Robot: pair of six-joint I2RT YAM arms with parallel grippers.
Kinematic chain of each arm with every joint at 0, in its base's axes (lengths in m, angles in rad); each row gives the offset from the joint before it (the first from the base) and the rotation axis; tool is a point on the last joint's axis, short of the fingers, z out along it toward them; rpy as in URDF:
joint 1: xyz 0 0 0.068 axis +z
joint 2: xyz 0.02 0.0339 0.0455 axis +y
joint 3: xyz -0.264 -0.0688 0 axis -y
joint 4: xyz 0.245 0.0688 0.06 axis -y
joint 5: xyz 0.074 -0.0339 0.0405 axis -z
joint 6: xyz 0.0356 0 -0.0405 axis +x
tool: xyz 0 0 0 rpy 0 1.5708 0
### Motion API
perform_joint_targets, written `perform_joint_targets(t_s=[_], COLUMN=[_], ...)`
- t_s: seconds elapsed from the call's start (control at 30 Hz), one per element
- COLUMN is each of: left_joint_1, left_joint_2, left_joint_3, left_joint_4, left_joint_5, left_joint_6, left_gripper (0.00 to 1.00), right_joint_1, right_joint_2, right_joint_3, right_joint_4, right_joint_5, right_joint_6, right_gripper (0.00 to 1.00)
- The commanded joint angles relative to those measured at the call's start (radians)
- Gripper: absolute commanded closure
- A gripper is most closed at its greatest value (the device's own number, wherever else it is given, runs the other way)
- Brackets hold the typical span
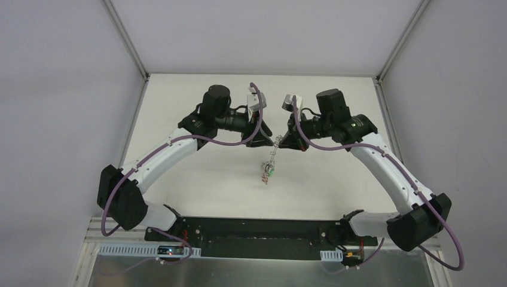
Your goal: Put the keys on the keyring
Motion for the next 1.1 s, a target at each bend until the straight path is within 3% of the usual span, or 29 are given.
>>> perform_joint_targets(t_s=[0.0, 0.83, 1.07], left_joint_1=[-0.005, -0.036, -0.044], left_joint_2=[-0.014, 0.074, 0.087], left_joint_3=[0.009, 0.046, 0.057], left_joint_4=[0.069, 0.082, 0.074], left_joint_5=[0.065, 0.109, 0.124], left_joint_6=[0.006, 0.008, 0.003], left_gripper=[0.53, 0.80, 0.95], right_joint_1=[0.012, 0.012, 0.011], right_joint_2=[-0.002, 0.016, 0.016], right_joint_3=[0.058, 0.041, 0.034], right_joint_4=[-0.035, 0.002, 0.011], right_joint_5=[0.030, -0.014, -0.014], right_joint_6=[-0.018, 0.027, 0.030], right_gripper=[1.00, 1.00, 1.00])
